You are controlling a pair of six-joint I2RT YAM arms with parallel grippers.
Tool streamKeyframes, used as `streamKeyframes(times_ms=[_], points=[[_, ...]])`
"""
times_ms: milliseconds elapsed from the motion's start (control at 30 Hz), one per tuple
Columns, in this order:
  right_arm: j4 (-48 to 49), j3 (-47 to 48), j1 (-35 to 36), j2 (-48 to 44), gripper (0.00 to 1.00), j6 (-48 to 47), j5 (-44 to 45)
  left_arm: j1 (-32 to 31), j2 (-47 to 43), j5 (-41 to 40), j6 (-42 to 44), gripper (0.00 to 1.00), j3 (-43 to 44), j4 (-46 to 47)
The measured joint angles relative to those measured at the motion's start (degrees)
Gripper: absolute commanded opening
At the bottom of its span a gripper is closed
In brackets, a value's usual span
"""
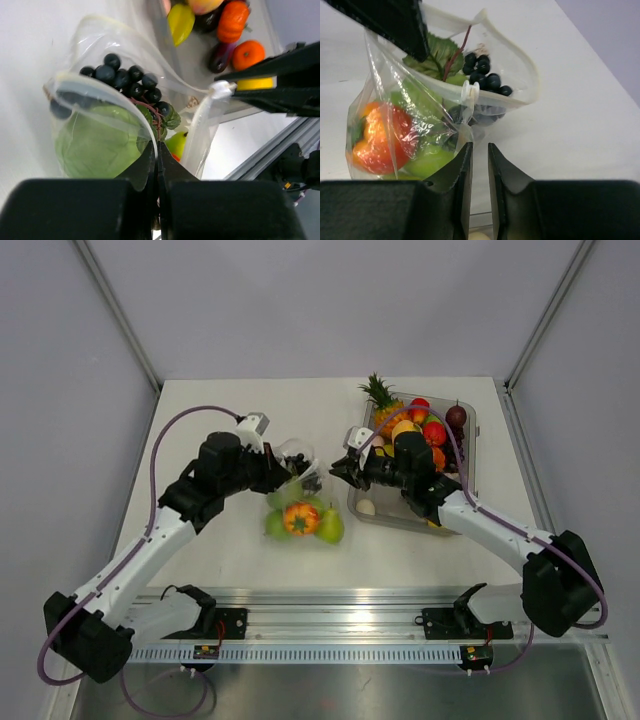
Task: Place the food in the zip-top bag and seal the zipper
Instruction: Adjust the zipper food storage bag at the center of the board.
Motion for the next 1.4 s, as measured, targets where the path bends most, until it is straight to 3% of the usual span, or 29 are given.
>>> streamKeyframes(times_ms=[167, 300, 533, 900, 1133, 1400], points=[[6.4, -6.5, 0.0, 2.9, 0.29, 5.0, -0.9, 0.1, -1.3, 0.5, -1.2, 0.0, -11.7, 4.8], [9.2, -11.0, 0.0, 2.7, 0.35, 9.2, -1.8, 0.1, -5.1, 0.4, -1.6, 0.0, -15.0, 6.9], [9.7, -10.8, 0.0, -1.2, 0.47, 11.5, -4.0, 0.1, -13.2, 0.4, -1.8, 0.0, -15.5, 7.9], [7.0, -5.1, 0.7, -1.4, 0.47, 12.0, -8.1, 0.0, -13.5, 0.4, -2.6, 0.0, -17.9, 9.5], [7.1, -9.2, 5.4, -7.7, 0.48, 16.7, -3.1, 0.0, -15.1, 0.2, -2.6, 0.0, -18.6, 9.2], [9.7, -12.3, 10.6, -9.7, 0.58, 22.3, 3.7, -0.2, -17.0, -0.2, -3.0, 0.0, -19.6, 8.9]])
